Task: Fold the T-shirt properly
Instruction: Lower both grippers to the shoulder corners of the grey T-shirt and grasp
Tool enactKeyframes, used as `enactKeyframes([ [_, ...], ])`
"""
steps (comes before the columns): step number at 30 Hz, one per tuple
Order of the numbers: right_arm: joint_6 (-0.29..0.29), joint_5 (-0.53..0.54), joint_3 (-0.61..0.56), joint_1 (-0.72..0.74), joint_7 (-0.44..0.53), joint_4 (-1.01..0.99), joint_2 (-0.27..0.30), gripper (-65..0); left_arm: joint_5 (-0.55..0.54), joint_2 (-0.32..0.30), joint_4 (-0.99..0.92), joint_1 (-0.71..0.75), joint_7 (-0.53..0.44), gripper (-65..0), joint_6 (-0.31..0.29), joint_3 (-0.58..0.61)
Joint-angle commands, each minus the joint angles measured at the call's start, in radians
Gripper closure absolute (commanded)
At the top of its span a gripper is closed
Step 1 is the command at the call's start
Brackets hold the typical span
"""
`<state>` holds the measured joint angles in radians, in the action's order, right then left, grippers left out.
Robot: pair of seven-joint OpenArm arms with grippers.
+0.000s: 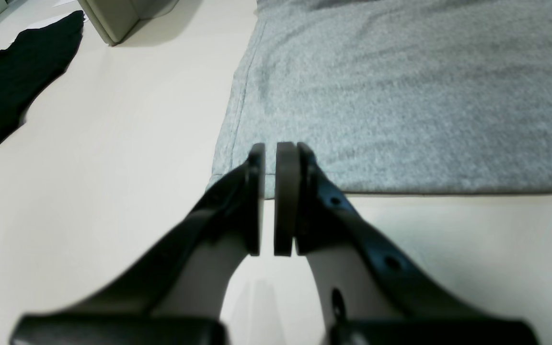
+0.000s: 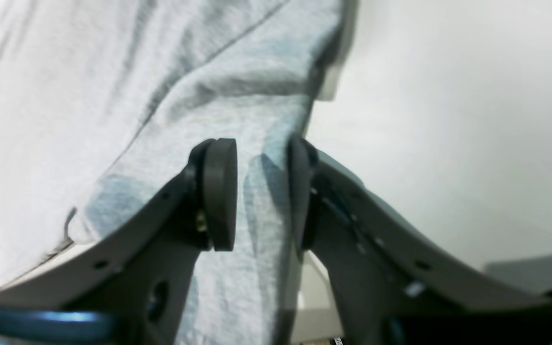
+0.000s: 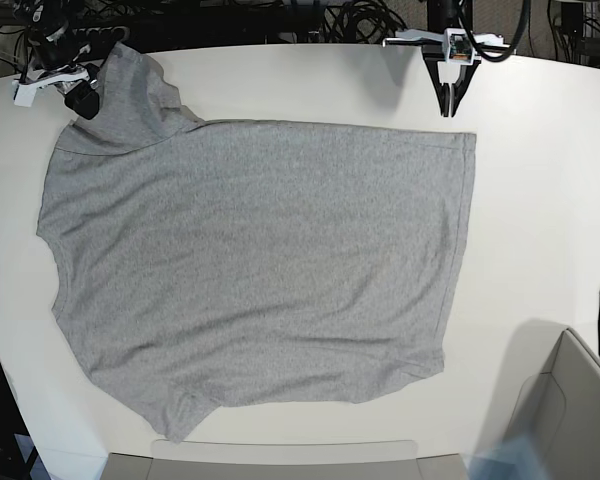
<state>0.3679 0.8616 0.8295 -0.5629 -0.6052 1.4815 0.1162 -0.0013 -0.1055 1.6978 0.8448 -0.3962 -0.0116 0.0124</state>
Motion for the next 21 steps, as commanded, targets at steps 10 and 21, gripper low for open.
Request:
enactKeyframes([
  [10, 0.021, -0.049, -0.008, -0.024, -0.068, -0.009, 0.000, -19.2, -0.101, 0.000, 0.051, -0.012, 0.018, -17.3, 0.006, -0.005],
  [21, 0.035, -0.124, -0.008, -0.024, -0.068, -0.003, -0.005, -19.1, -0.590, -0.084, 0.196, -0.167, 0.621, -25.1, -0.090, -0.070],
])
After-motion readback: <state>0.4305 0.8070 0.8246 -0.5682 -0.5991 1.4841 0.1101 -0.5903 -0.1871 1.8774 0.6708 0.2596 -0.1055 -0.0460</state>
